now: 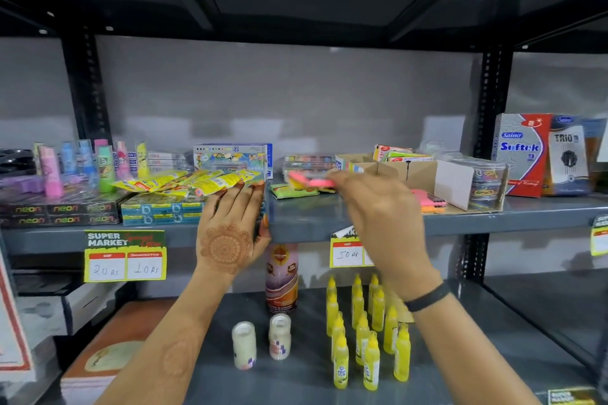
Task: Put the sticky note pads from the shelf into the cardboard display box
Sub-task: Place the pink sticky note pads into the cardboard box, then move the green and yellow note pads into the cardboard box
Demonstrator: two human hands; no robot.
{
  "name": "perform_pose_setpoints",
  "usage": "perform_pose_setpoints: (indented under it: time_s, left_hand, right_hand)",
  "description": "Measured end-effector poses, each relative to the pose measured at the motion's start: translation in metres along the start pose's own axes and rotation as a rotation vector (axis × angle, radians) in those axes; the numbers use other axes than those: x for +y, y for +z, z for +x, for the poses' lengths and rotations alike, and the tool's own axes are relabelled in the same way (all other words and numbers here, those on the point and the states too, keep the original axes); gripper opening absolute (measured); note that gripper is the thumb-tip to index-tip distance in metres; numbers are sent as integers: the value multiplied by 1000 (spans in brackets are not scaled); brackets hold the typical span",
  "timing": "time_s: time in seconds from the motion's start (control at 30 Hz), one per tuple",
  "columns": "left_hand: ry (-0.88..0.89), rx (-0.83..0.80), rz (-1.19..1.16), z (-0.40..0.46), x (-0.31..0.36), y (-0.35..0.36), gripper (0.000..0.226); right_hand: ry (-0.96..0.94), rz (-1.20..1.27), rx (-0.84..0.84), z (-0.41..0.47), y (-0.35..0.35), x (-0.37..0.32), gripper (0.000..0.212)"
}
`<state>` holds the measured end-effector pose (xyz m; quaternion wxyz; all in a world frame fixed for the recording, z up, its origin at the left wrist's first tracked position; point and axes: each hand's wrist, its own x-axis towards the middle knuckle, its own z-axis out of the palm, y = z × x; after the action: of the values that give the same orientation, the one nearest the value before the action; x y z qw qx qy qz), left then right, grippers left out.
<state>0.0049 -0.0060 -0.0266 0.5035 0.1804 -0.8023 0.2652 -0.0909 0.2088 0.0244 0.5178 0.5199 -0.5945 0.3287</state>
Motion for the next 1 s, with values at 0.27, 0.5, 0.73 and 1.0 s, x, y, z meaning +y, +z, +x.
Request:
perform_pose_setpoints:
  time_s: [0.27,0.5,0.73,1.0]
  left_hand:
    - [-35,26,-38,2,4,-1,47]
    - [-126,45,-102,14,24,-2,44]
    - [-115,87,-57,11,23,5,44]
    - [-103,84,-40,12,23,6,45]
  right_hand:
    - [280,-252,232,-9,-38,72,19]
    - [341,-359,-182,-46,-16,104,36]
    - [360,-233,-256,-54,-1,106,38]
    - [143,122,27,1,26,25,35]
